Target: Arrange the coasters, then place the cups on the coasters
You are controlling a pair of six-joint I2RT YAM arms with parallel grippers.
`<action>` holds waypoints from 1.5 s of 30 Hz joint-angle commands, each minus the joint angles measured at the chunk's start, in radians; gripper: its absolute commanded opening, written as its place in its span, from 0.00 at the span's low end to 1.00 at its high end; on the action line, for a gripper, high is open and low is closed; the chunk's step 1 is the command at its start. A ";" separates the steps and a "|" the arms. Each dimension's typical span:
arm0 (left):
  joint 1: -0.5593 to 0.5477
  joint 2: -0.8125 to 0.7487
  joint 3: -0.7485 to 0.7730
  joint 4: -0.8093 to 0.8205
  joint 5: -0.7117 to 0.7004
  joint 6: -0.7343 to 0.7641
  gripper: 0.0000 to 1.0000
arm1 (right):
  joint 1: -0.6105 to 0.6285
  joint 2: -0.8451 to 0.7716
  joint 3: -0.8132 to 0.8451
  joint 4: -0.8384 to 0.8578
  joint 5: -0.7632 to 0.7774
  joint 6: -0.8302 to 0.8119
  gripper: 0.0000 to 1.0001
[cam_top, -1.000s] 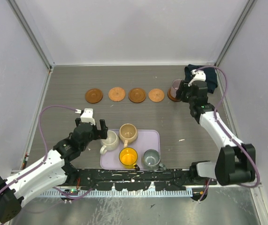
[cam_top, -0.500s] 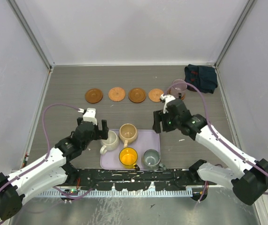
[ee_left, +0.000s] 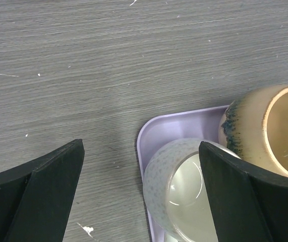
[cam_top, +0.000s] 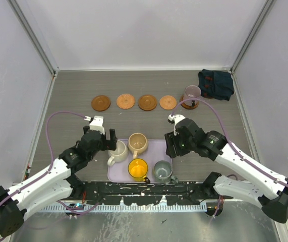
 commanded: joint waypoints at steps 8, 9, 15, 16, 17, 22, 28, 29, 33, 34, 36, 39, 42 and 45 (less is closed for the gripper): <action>-0.003 -0.010 0.047 0.010 0.008 -0.005 0.98 | 0.176 0.013 -0.034 -0.047 -0.010 0.059 0.65; -0.003 -0.010 0.047 0.007 0.008 -0.006 0.98 | 0.185 0.021 -0.040 -0.044 -0.012 0.061 0.66; -0.002 -0.017 0.041 0.003 0.008 -0.017 0.98 | 0.201 0.077 -0.073 -0.013 -0.008 0.061 0.66; -0.003 -0.016 0.041 0.003 0.008 -0.019 0.98 | 0.203 0.089 -0.079 -0.004 -0.005 0.061 0.66; -0.004 -0.016 0.040 0.003 0.009 -0.019 0.98 | 0.203 0.101 -0.086 0.008 -0.003 0.064 0.65; -0.002 -0.021 0.034 0.004 0.008 -0.023 0.99 | 0.205 0.153 -0.105 0.062 0.024 0.072 0.61; -0.002 -0.020 0.027 0.007 0.008 -0.025 0.99 | 0.211 0.210 -0.109 0.090 0.084 0.082 0.45; -0.003 -0.019 0.026 0.007 0.009 -0.026 0.99 | 0.212 0.218 -0.109 0.096 0.092 0.084 0.43; -0.003 -0.011 0.023 0.017 0.012 -0.030 0.99 | 0.219 0.237 -0.103 0.125 0.126 0.099 0.30; -0.002 -0.008 0.023 0.021 0.013 -0.031 0.99 | 0.221 0.239 -0.101 0.132 0.134 0.102 0.28; -0.003 -0.003 0.024 0.024 0.013 -0.030 0.99 | 0.228 0.241 -0.094 0.143 0.157 0.111 0.24; -0.003 0.003 0.023 0.026 0.015 -0.030 0.99 | 0.238 0.244 -0.082 0.153 0.207 0.122 0.20; -0.003 0.002 0.021 0.026 0.015 -0.031 0.99 | 0.243 0.252 -0.065 0.164 0.273 0.125 0.19; -0.003 -0.004 0.021 0.023 0.014 -0.030 0.99 | 0.249 0.276 -0.034 0.155 0.333 0.127 0.19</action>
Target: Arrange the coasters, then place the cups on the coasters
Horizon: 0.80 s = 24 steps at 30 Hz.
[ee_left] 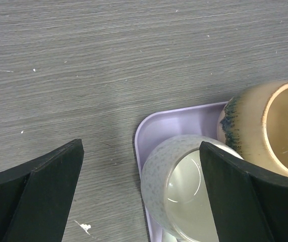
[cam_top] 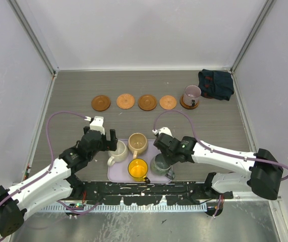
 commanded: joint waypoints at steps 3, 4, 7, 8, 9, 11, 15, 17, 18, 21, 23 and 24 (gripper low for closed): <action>-0.003 -0.018 0.018 0.032 -0.004 -0.012 1.00 | 0.018 0.034 0.117 0.046 0.186 0.023 0.18; -0.003 -0.020 0.016 0.031 -0.005 -0.012 0.99 | 0.020 0.042 0.129 0.041 0.203 0.019 0.18; -0.002 -0.024 0.011 0.030 -0.010 -0.012 0.99 | 0.019 0.074 0.167 0.028 0.258 0.007 0.18; -0.002 -0.024 0.009 0.032 -0.011 -0.012 0.99 | 0.018 0.088 0.178 0.022 0.270 0.005 0.18; -0.003 -0.024 0.009 0.033 -0.012 -0.013 0.99 | 0.019 0.104 0.195 0.014 0.282 0.004 0.19; -0.003 -0.019 0.008 0.035 -0.013 -0.010 1.00 | 0.019 0.134 0.217 -0.003 0.301 0.004 0.21; -0.004 -0.015 0.007 0.039 -0.013 -0.009 1.00 | 0.019 0.175 0.245 -0.028 0.322 0.014 0.31; -0.003 -0.014 0.007 0.039 -0.015 -0.005 1.00 | 0.019 0.177 0.248 -0.034 0.327 0.019 0.34; -0.003 -0.016 0.007 0.040 -0.016 -0.005 1.00 | 0.019 0.172 0.247 -0.036 0.329 0.022 0.35; -0.002 -0.017 0.005 0.041 -0.015 -0.004 1.00 | 0.019 0.155 0.247 -0.046 0.336 0.034 0.39; -0.002 -0.014 0.004 0.044 -0.011 -0.006 1.00 | 0.019 0.139 0.249 -0.059 0.339 0.043 0.42; -0.003 -0.013 0.003 0.044 -0.008 -0.006 1.00 | 0.019 0.128 0.249 -0.067 0.341 0.048 0.44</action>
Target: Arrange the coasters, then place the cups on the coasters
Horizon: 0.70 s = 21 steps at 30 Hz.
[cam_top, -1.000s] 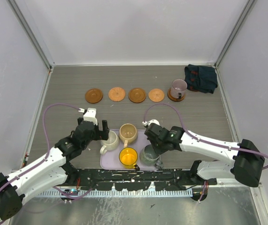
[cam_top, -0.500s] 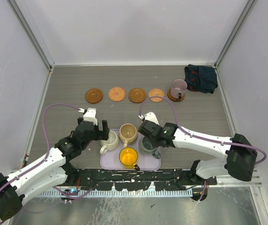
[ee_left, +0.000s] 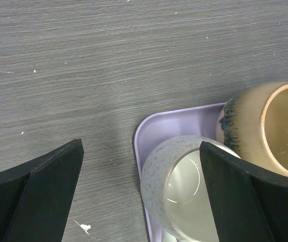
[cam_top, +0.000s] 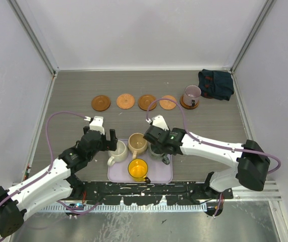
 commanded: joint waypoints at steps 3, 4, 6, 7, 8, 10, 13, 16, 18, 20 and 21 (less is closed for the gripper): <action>-0.003 -0.003 0.006 0.045 -0.002 -0.007 1.00 | 0.005 -0.108 0.034 -0.053 0.034 0.049 0.51; -0.004 -0.005 0.006 0.045 -0.001 -0.007 1.00 | 0.004 -0.136 0.027 -0.056 0.017 0.043 0.53; -0.003 -0.006 0.006 0.044 -0.001 -0.007 1.00 | 0.005 -0.196 0.011 -0.051 -0.030 0.026 0.58; -0.003 -0.008 0.006 0.044 0.001 -0.007 1.00 | 0.004 -0.229 0.000 -0.047 -0.056 0.019 0.60; -0.003 -0.009 0.005 0.042 -0.001 -0.007 1.00 | 0.005 -0.261 -0.008 -0.042 -0.077 0.012 0.61; -0.003 -0.014 0.006 0.040 -0.004 -0.008 1.00 | 0.005 -0.326 -0.018 -0.035 -0.124 -0.003 0.62; -0.003 -0.018 0.006 0.041 -0.004 -0.009 1.00 | 0.004 -0.375 -0.037 -0.025 -0.195 -0.028 0.63; -0.003 -0.016 0.007 0.040 -0.002 -0.010 1.00 | 0.004 -0.360 -0.069 -0.034 -0.242 -0.038 0.63; -0.002 -0.014 0.009 0.037 0.001 -0.012 1.00 | 0.005 -0.329 -0.093 -0.031 -0.273 -0.036 0.63; -0.003 -0.015 0.010 0.032 0.001 -0.012 1.00 | 0.006 -0.301 -0.117 -0.017 -0.298 -0.035 0.62; -0.003 -0.017 0.010 0.028 0.001 -0.012 1.00 | 0.006 -0.291 -0.126 -0.007 -0.301 -0.037 0.61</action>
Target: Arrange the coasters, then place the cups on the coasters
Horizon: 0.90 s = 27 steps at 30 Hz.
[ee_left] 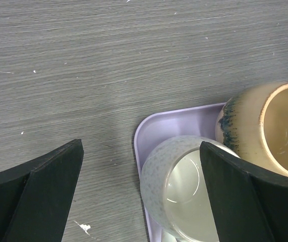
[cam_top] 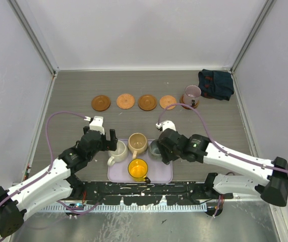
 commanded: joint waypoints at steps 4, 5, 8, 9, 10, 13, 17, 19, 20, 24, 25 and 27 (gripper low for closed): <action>-0.003 -0.031 0.009 0.012 -0.010 -0.010 1.00 | 0.005 0.060 -0.059 0.069 -0.125 -0.028 0.62; -0.003 -0.034 0.009 0.009 -0.011 -0.010 1.00 | 0.005 0.063 -0.061 0.074 -0.130 -0.030 0.62; -0.002 -0.041 0.005 0.006 -0.013 -0.012 1.00 | 0.006 0.078 -0.072 0.087 -0.141 -0.031 0.62; -0.002 -0.041 0.003 0.006 -0.014 -0.013 1.00 | 0.006 0.087 -0.078 0.091 -0.146 -0.031 0.62; -0.003 -0.041 0.003 0.007 -0.014 -0.014 1.00 | 0.005 0.093 -0.083 0.098 -0.151 -0.031 0.62; -0.003 -0.035 0.002 0.011 -0.011 -0.016 1.00 | 0.005 0.105 -0.107 0.131 -0.162 -0.028 0.62; -0.003 -0.025 0.007 0.015 -0.009 -0.013 1.00 | 0.006 0.126 -0.130 0.159 -0.153 -0.018 0.61; -0.004 -0.022 0.009 0.017 -0.009 -0.012 1.00 | 0.006 0.139 -0.136 0.167 -0.146 -0.015 0.60; -0.003 -0.020 0.009 0.020 -0.006 -0.011 1.00 | 0.005 0.144 -0.139 0.173 -0.142 -0.014 0.59; -0.002 -0.018 0.006 0.024 -0.006 -0.011 1.00 | 0.005 0.169 -0.150 0.199 -0.110 -0.008 0.57; -0.003 -0.018 0.005 0.024 -0.005 -0.011 1.00 | 0.005 0.176 -0.151 0.205 -0.103 -0.006 0.57; -0.003 -0.018 0.004 0.025 -0.005 -0.012 1.00 | 0.007 0.190 -0.152 0.216 -0.097 -0.004 0.55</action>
